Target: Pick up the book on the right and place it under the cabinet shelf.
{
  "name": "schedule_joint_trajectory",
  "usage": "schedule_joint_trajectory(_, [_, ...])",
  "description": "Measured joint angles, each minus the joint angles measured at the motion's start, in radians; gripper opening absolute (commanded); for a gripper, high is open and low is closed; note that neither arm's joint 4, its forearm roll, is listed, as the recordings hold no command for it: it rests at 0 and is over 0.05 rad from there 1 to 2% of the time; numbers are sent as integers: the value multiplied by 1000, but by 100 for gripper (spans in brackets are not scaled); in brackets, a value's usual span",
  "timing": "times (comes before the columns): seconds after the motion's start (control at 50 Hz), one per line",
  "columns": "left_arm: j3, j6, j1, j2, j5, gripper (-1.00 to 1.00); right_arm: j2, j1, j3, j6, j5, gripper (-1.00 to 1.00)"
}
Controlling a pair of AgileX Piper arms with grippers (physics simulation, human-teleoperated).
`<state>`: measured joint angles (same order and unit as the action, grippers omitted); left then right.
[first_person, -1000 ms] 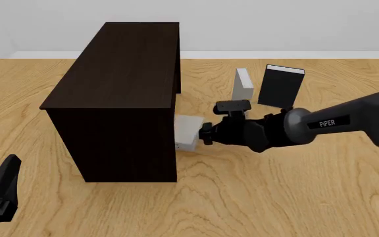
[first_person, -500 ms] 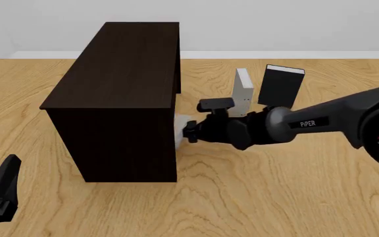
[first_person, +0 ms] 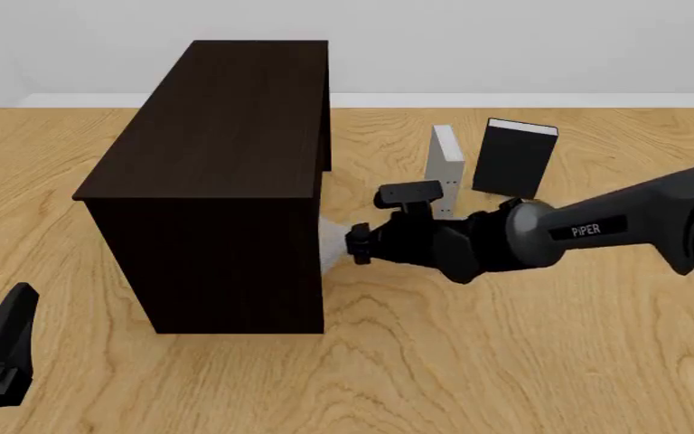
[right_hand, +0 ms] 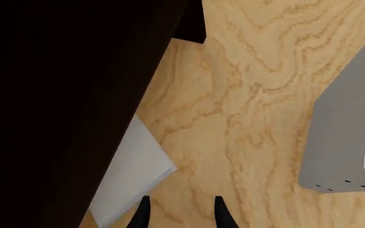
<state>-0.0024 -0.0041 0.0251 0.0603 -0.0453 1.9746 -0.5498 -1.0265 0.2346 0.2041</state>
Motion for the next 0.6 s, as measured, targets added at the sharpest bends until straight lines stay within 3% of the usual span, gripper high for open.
schedule_joint_trajectory(0.34, [0, 0, 0, 0, 0, 100, -171, 59, 161, -20, 68, 100])
schedule_joint_trajectory(0.6, [0, 0, 0, 0, 0, 100, -422, 112, 346, -59, 126, 100])
